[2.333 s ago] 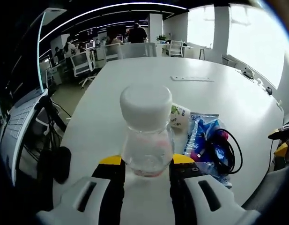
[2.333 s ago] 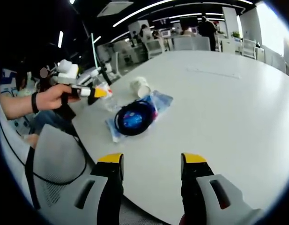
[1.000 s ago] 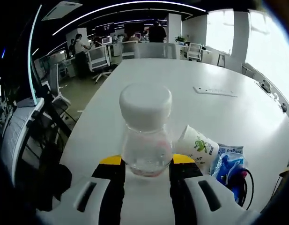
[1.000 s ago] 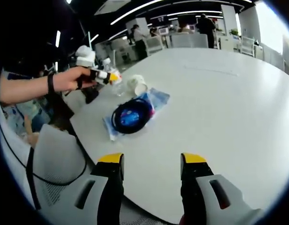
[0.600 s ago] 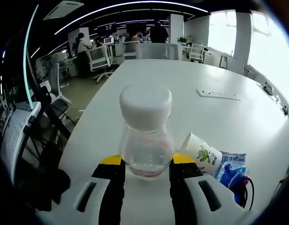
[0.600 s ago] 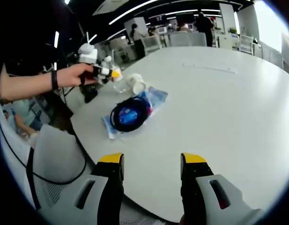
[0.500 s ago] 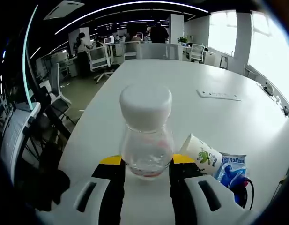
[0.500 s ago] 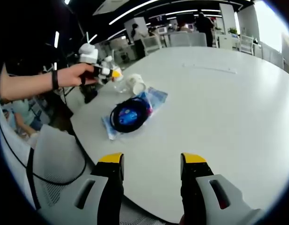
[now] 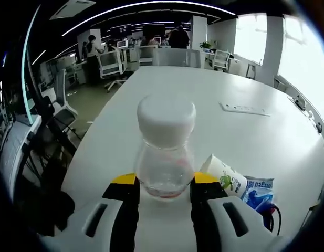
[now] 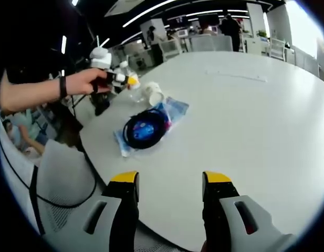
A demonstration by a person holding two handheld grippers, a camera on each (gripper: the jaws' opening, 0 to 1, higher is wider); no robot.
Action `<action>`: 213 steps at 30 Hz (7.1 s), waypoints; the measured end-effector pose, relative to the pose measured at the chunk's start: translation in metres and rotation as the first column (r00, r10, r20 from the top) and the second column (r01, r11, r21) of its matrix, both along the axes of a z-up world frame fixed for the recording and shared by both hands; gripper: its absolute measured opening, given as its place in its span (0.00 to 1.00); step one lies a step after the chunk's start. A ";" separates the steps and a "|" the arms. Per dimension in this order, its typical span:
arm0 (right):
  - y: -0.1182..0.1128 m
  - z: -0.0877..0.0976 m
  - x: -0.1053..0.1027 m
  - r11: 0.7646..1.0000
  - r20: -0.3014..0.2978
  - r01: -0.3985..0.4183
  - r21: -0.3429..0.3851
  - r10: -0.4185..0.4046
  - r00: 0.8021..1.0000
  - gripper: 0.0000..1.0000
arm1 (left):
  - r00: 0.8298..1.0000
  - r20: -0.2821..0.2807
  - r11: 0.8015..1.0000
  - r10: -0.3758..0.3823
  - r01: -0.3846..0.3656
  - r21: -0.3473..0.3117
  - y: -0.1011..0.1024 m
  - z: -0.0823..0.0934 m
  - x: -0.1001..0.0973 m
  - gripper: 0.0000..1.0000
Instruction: Arrange the tabletop items into an orderly group along one side of the table until the central work area is clear of visible clutter.
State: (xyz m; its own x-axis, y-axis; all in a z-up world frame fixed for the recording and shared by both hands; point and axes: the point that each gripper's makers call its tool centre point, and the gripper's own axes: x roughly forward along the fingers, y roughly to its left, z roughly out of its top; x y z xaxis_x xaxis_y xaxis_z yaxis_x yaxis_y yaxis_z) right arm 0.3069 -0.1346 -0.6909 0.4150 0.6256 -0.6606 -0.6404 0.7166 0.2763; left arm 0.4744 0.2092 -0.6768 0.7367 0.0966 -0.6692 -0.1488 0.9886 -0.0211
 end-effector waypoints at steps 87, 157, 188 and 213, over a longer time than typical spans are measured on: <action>0.038 0.000 0.000 0.997 0.016 -0.073 0.017 0.073 0.997 0.46 | 0.997 0.017 0.993 -0.079 0.081 -0.086 -0.013 0.001 -0.131 0.44; 0.134 -0.002 0.061 0.979 0.022 -0.200 0.038 0.199 0.980 0.44 | 0.988 0.013 0.977 -0.154 0.154 -0.146 -0.044 -0.018 -0.160 0.40; 0.211 -0.009 0.150 0.970 0.040 -0.237 -0.048 0.239 0.970 0.44 | 0.990 0.007 0.974 -0.139 0.138 -0.178 -0.040 -0.022 -0.169 0.39; 0.252 -0.041 0.178 0.941 -0.014 -0.307 -0.141 0.308 0.951 0.47 | 0.994 -0.001 0.976 -0.111 0.109 -0.191 -0.030 -0.024 -0.173 0.38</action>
State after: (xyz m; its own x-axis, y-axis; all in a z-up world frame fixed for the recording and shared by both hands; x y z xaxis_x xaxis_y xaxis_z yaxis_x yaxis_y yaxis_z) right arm 0.4847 0.1176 -0.7320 0.2226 0.6255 -0.7478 -0.8375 0.5154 0.1817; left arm 0.3011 0.1790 -0.7004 0.7278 -0.1145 -0.6761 -0.0404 0.9771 -0.2089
